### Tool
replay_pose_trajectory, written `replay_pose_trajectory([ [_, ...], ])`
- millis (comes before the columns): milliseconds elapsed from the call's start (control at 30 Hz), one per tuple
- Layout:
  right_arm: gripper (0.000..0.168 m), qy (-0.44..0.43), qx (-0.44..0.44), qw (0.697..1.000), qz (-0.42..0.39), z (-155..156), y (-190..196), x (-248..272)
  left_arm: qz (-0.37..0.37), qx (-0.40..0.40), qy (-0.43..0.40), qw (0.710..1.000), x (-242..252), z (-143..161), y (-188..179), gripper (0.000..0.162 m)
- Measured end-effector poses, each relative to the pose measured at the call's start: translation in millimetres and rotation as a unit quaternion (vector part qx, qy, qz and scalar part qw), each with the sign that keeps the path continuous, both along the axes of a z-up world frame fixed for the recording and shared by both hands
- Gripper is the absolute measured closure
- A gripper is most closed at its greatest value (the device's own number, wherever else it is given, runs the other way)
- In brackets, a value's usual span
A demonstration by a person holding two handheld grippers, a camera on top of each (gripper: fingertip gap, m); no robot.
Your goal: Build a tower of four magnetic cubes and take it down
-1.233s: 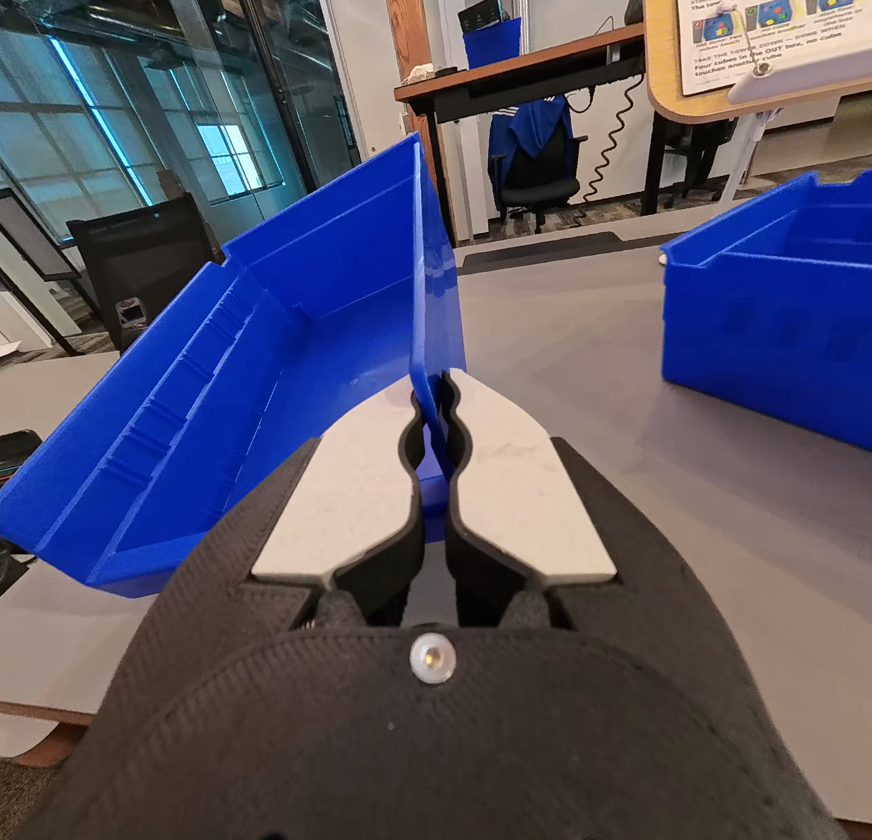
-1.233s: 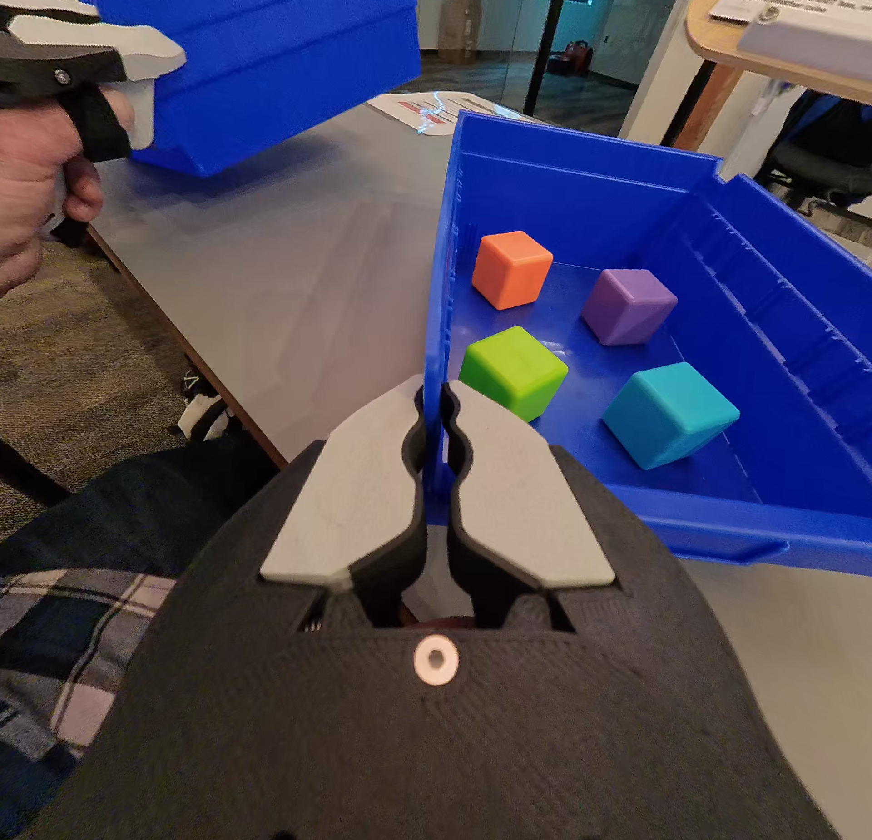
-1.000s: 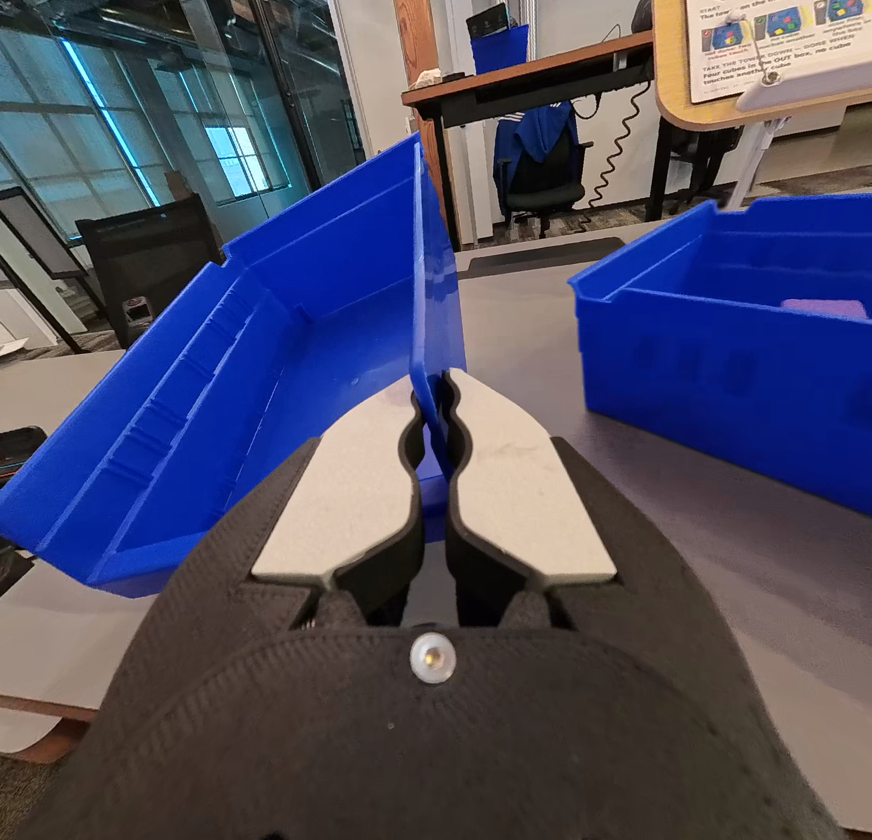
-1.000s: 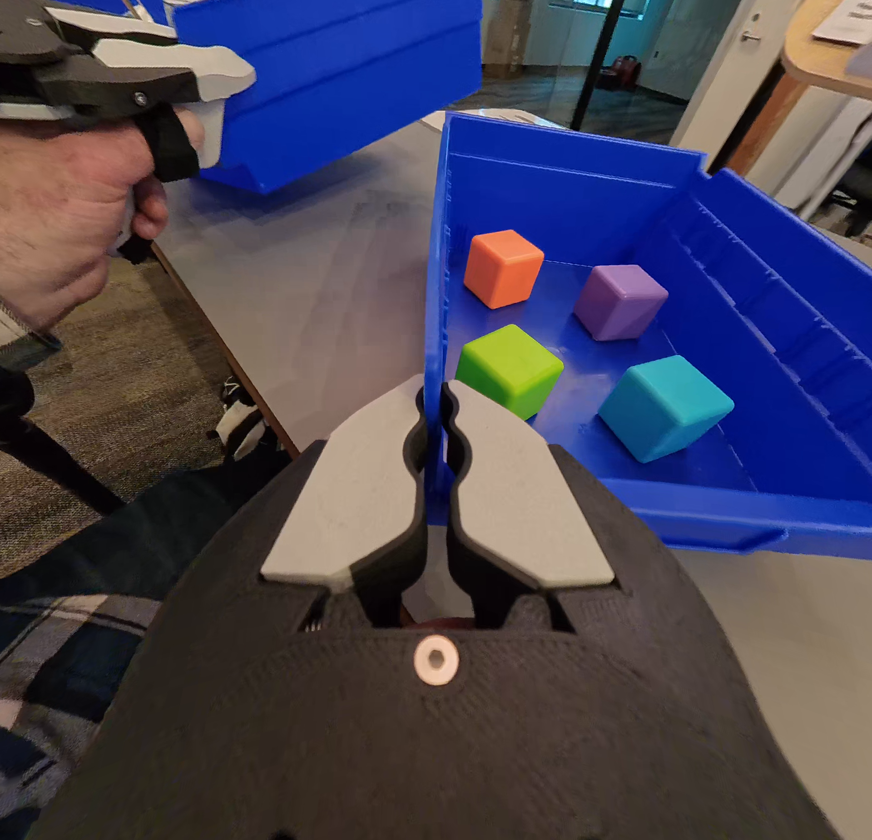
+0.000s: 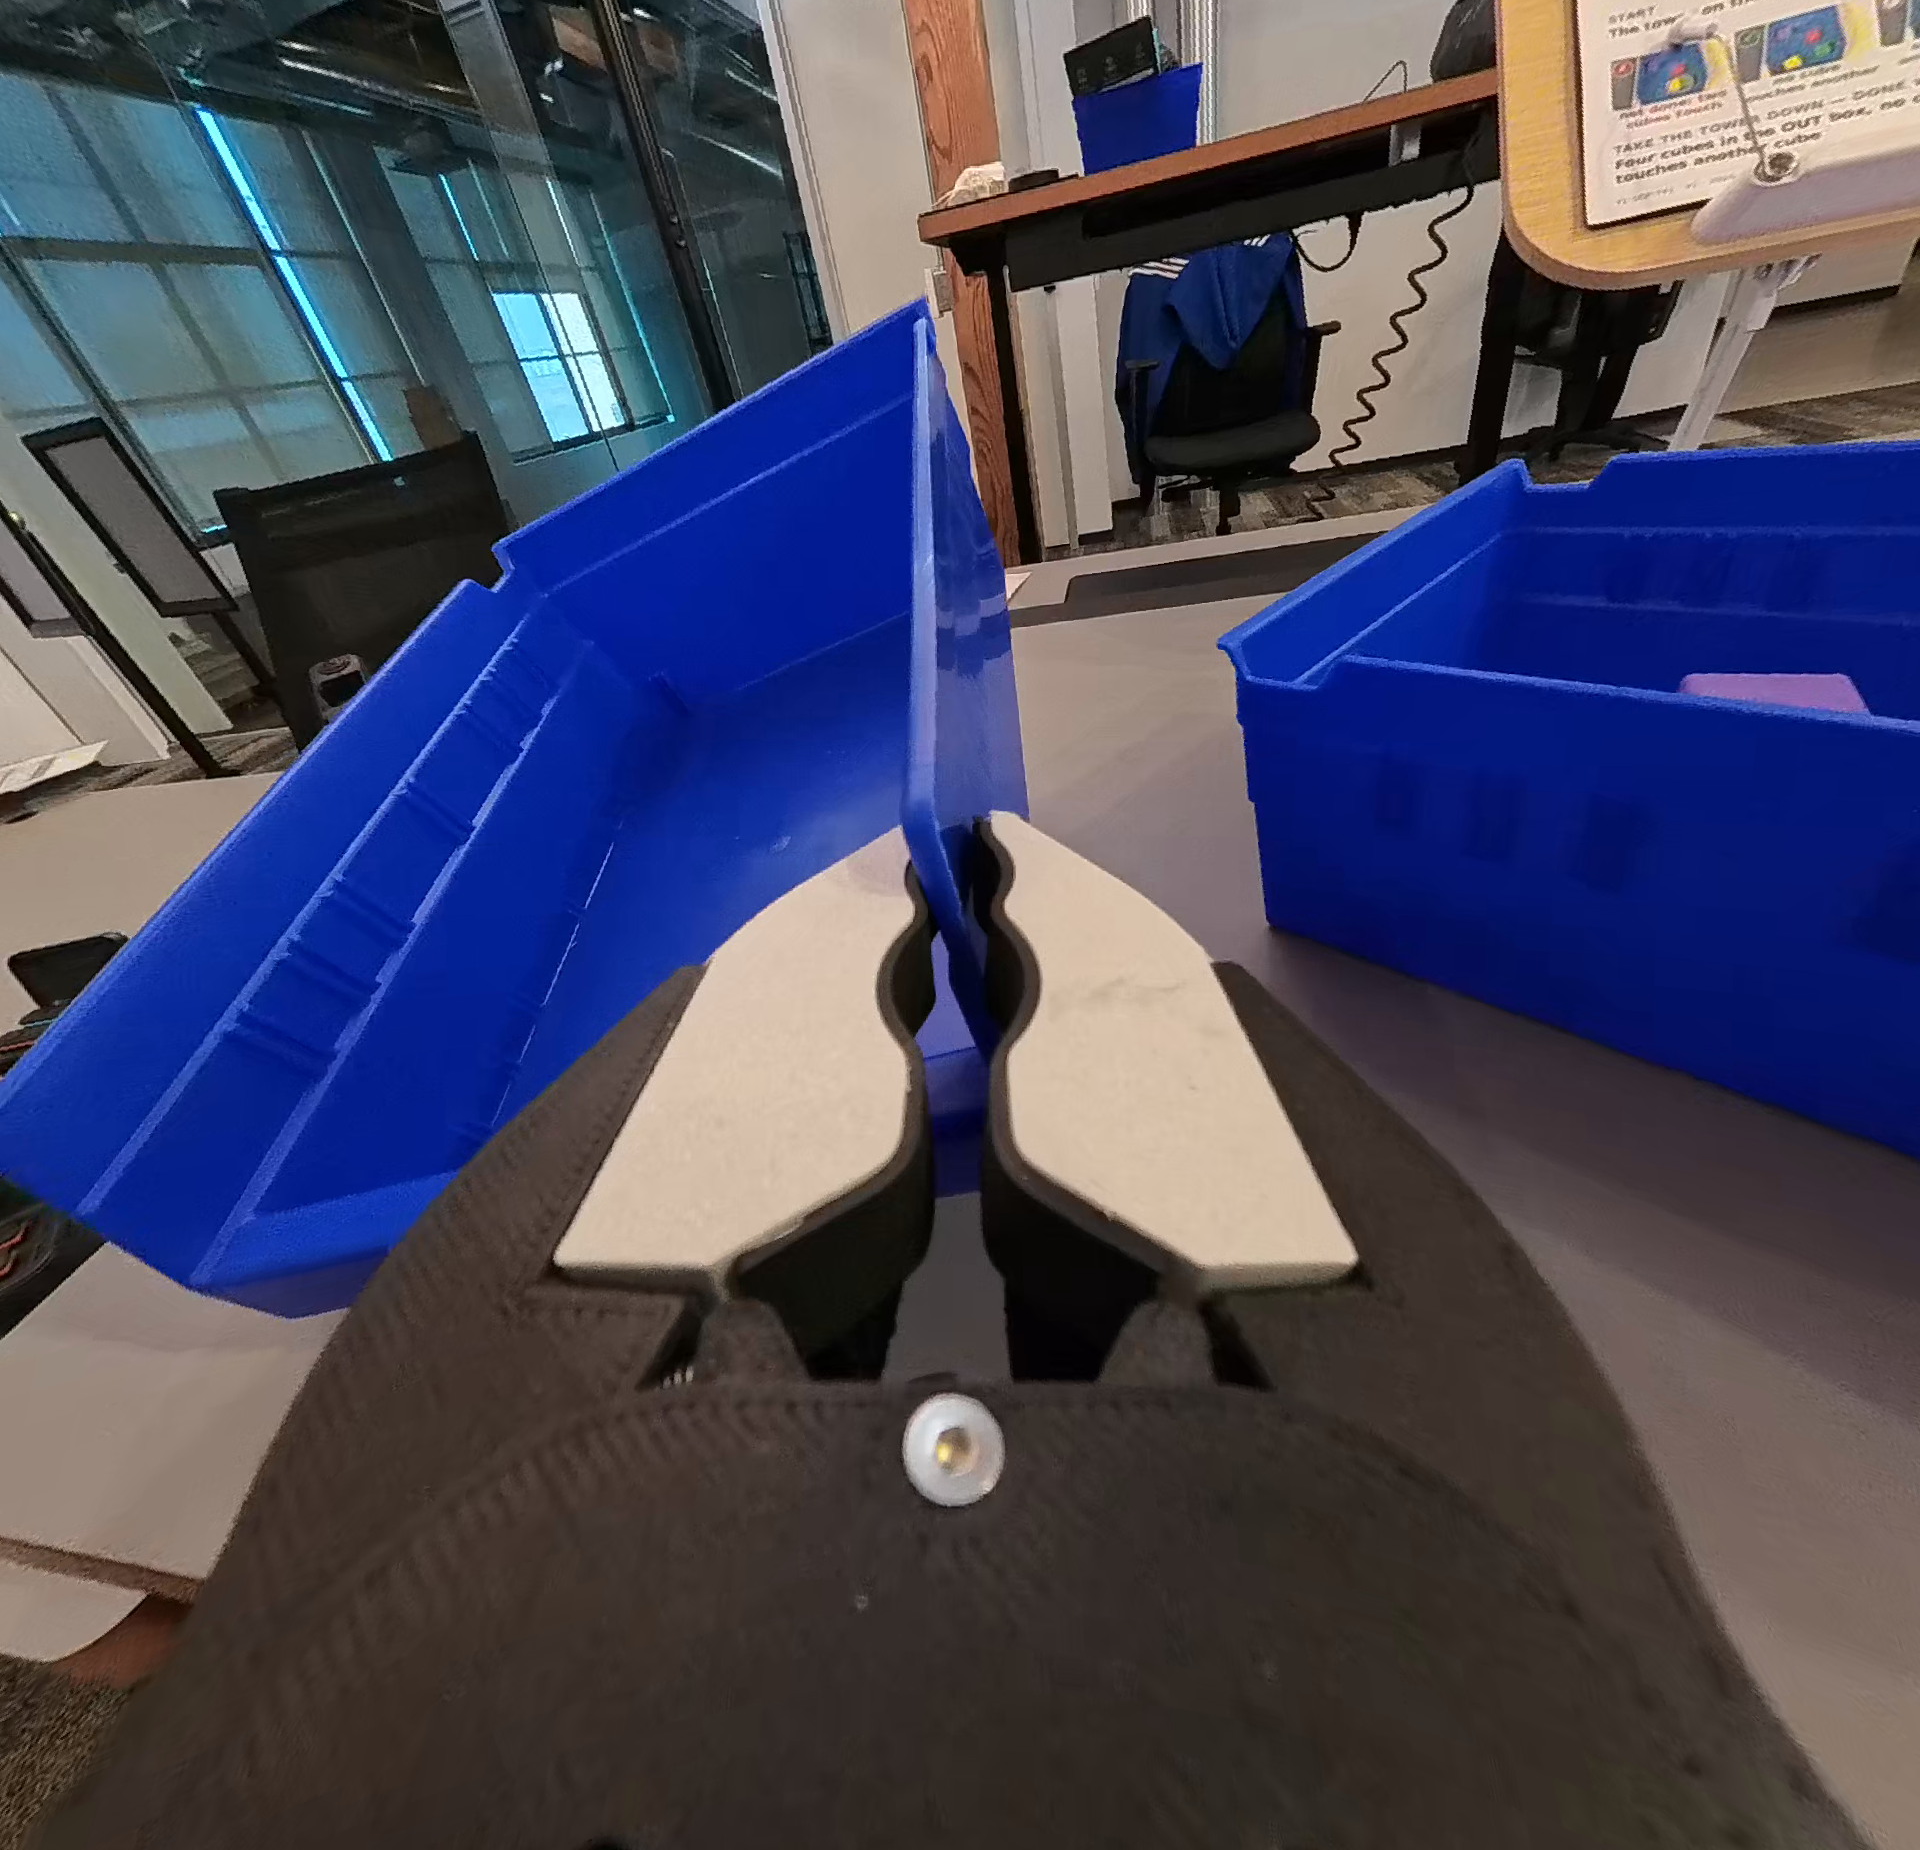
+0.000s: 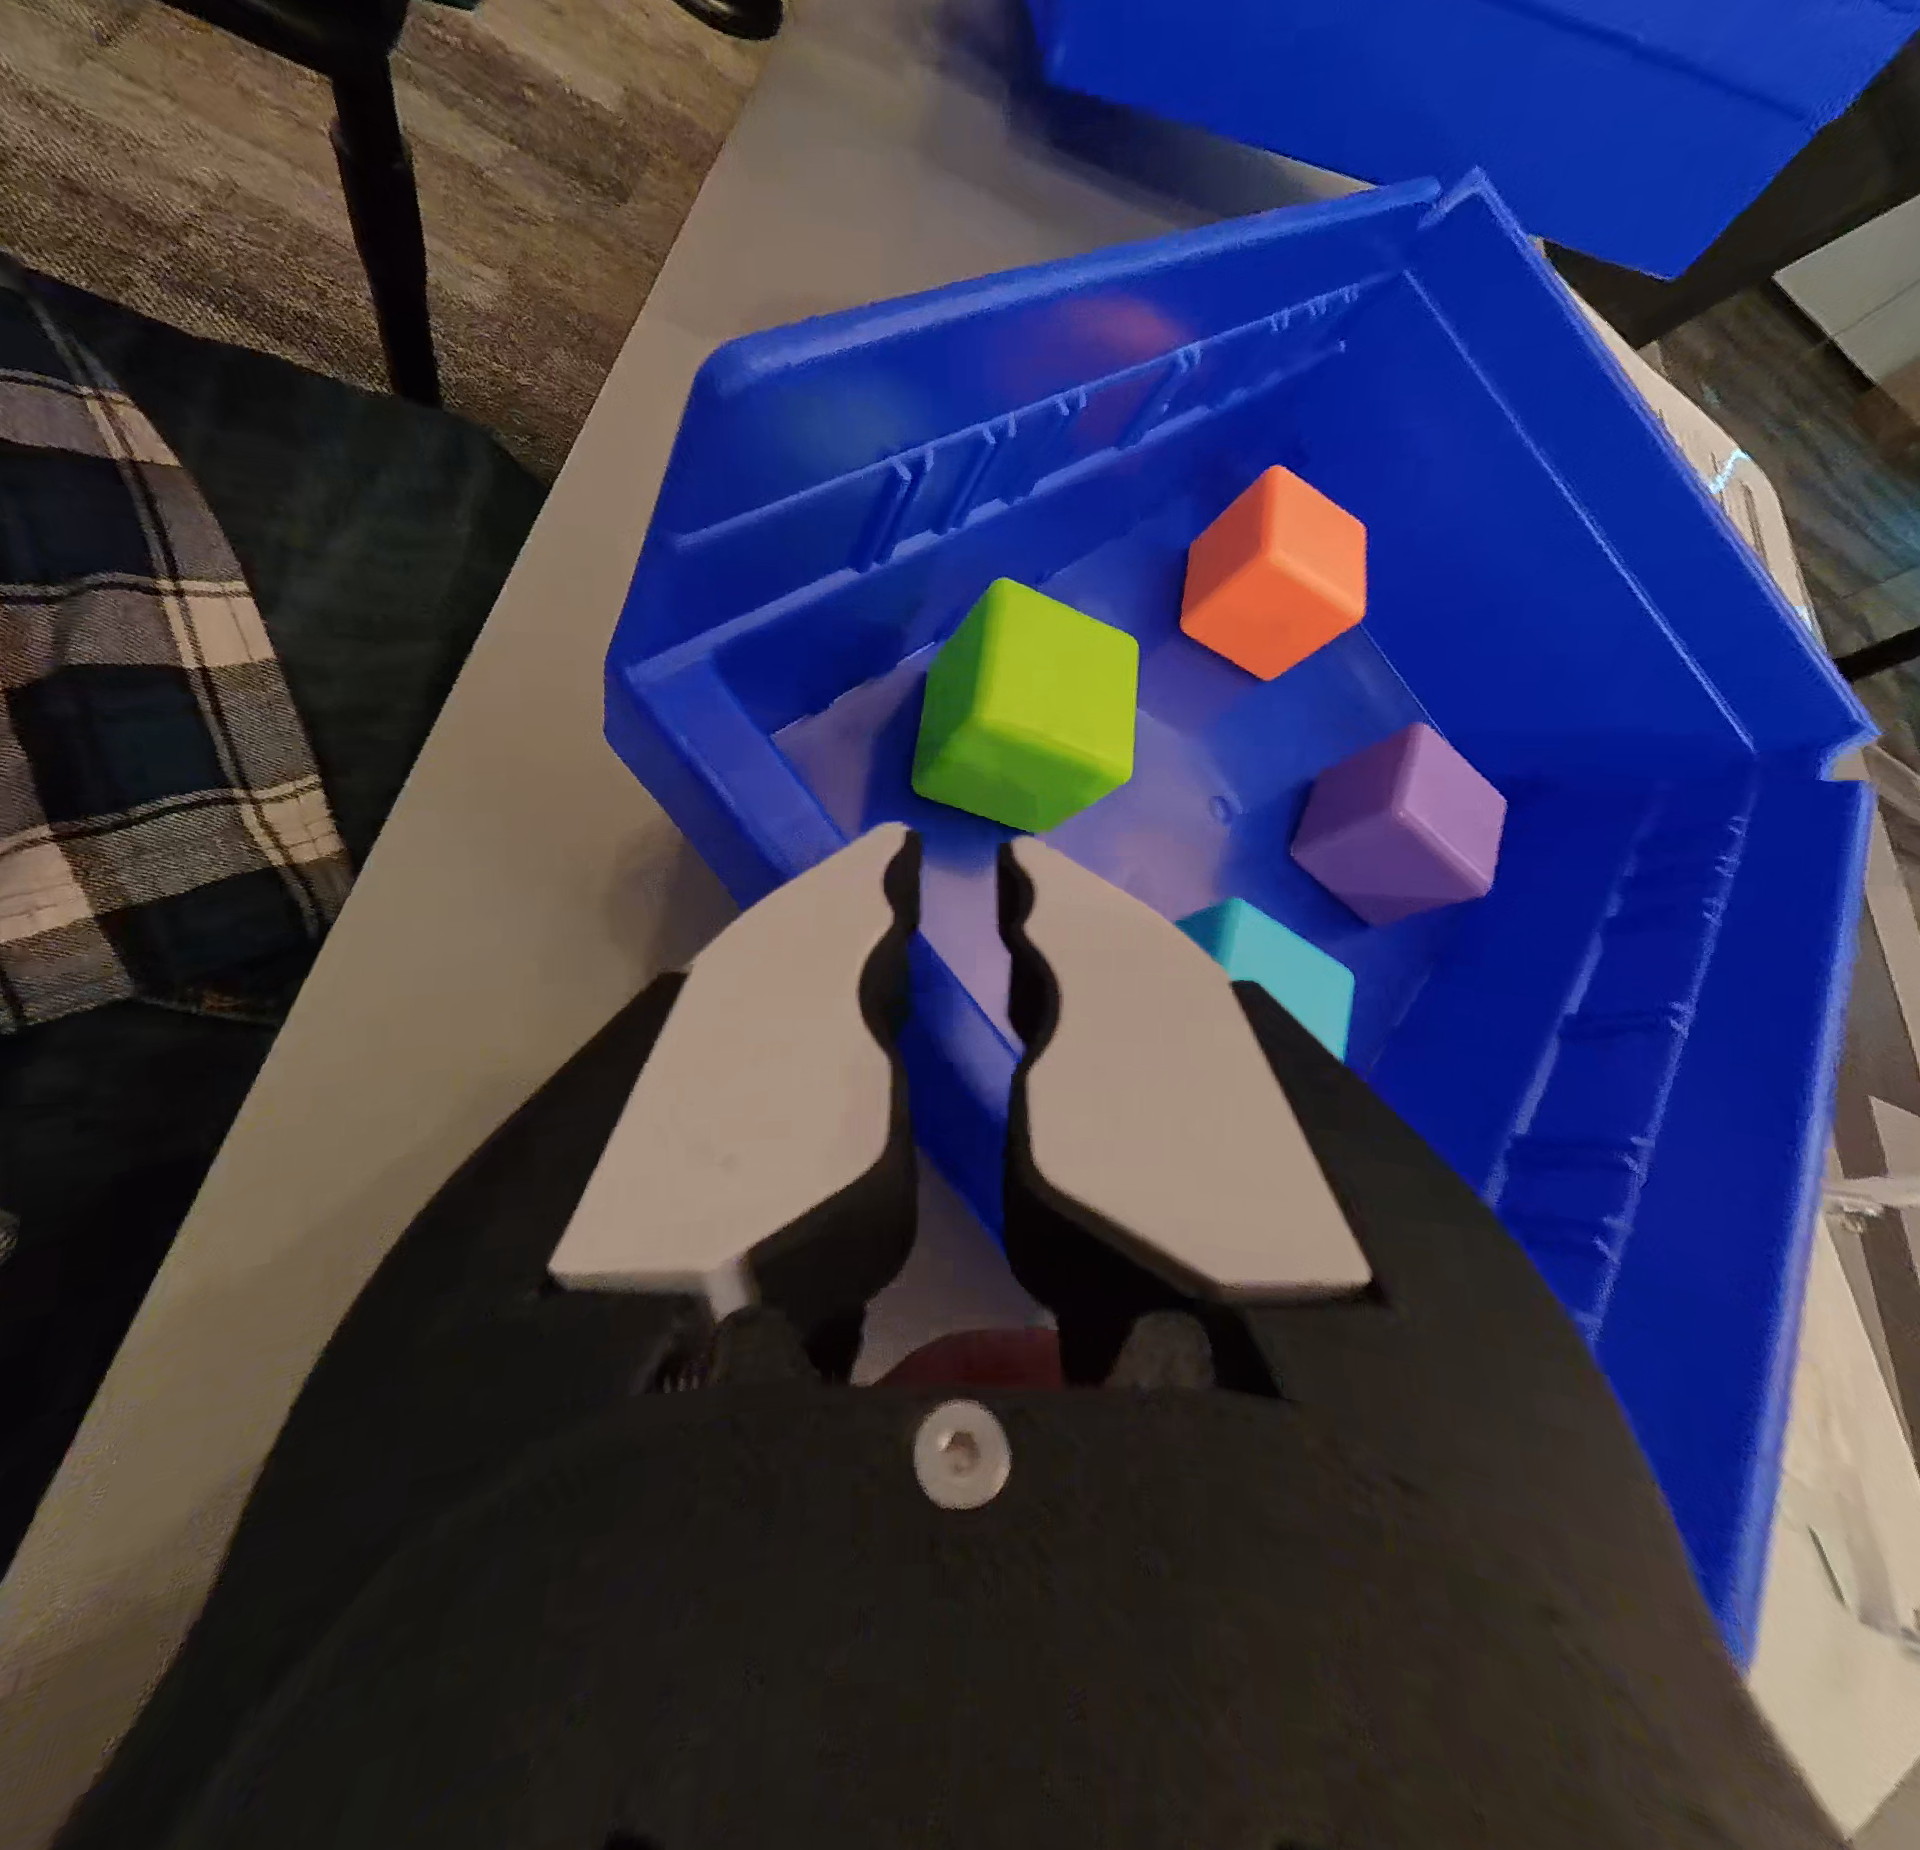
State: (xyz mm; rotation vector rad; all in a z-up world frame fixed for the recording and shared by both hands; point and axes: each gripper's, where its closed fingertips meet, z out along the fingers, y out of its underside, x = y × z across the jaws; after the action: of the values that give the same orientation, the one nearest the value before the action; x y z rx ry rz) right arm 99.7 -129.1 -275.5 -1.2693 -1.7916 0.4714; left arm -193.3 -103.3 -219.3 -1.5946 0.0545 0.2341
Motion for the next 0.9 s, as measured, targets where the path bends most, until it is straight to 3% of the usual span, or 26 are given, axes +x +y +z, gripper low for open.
replay_pose_trajectory([
  [33, 0.161, 0.004, 0.002, 1.0, -0.001, -1.8, 1.7, -4.1, 0.0, 0.001, 0.0, 1.0, -0.2, 0.0, 0.9, 0.158],
  [133, 0.159, 0.01, -0.005, 1.0, 0.003, -1.9, 4.0, -11.7, 0.0, 0.004, -0.001, 1.0, -1.7, 0.0, 2.4, 0.158],
  [267, 0.13, -0.008, 0.003, 1.0, 0.025, 7.7, -1.3, -5.7, -0.005, 0.004, 0.002, 1.0, -2.7, -0.7, 3.1, 0.158],
  [367, 0.122, -0.054, 0.005, 0.997, 0.047, 6.7, -4.3, 5.7, -0.009, 0.003, 0.004, 1.0, -2.5, -2.3, 5.2, 0.158],
  [533, 0.118, -0.109, -0.021, 0.992, 0.059, -20.9, 4.5, 15.4, -0.013, 0.0, 0.008, 1.0, -0.7, -3.7, 6.6, 0.158],
  [600, 0.109, -0.122, 0.008, 0.991, 0.057, -33.1, 9.4, 9.9, -0.013, 0.003, 0.007, 1.0, -1.0, -2.7, 6.1, 0.158],
  [900, 0.125, -0.143, 0.048, 0.988, 0.031, -42.4, 31.5, -21.3, -0.006, 0.02, -0.006, 1.0, -4.8, 4.1, 2.7, 0.158],
])
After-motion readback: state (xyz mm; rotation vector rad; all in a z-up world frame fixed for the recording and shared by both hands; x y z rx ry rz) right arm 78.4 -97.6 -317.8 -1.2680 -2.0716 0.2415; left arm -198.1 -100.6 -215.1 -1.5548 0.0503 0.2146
